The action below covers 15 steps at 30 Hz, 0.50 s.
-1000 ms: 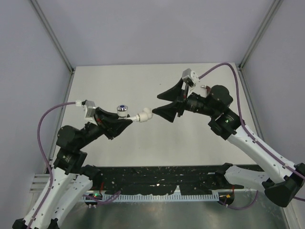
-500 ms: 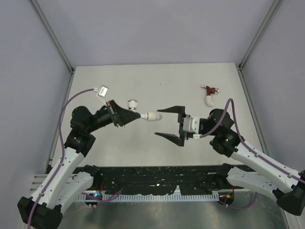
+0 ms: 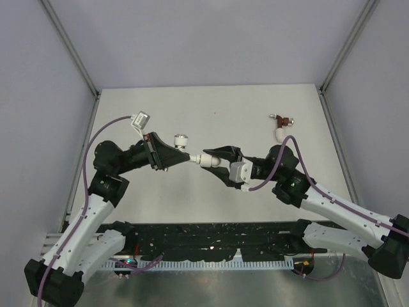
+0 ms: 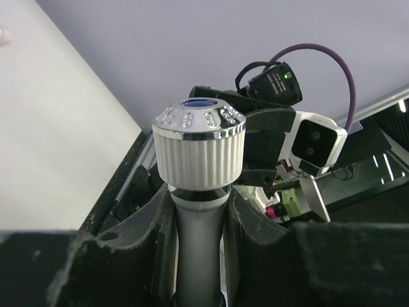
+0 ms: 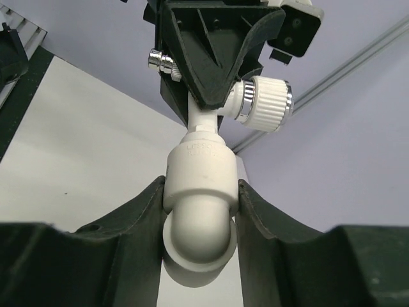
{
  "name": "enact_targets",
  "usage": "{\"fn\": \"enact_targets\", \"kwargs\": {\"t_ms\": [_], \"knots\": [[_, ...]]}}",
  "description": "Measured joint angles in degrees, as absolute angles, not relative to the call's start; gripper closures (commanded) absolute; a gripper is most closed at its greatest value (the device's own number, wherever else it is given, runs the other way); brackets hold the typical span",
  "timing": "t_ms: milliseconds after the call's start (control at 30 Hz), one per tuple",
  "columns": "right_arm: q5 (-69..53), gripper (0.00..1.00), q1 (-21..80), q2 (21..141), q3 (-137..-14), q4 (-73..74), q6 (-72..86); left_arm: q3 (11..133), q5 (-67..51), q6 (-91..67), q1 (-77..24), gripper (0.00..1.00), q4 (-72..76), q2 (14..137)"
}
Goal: Install the water faucets
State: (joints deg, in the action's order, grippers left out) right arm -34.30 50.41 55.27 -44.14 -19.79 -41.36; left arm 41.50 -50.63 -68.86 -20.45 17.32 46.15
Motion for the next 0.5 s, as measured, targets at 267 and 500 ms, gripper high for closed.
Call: {"fn": "enact_targets", "kwargs": {"t_ms": [267,500], "knots": [[-34.0,0.9,50.28,56.12,-47.48,-17.21,-33.78,42.22,-51.09,-65.78,-20.43,1.0,17.63,46.0],[-38.02,0.95,49.06,63.09,-58.98,-11.03,-11.05,43.22,-47.42,-45.76,-20.18,1.0,16.32,37.93]]}}
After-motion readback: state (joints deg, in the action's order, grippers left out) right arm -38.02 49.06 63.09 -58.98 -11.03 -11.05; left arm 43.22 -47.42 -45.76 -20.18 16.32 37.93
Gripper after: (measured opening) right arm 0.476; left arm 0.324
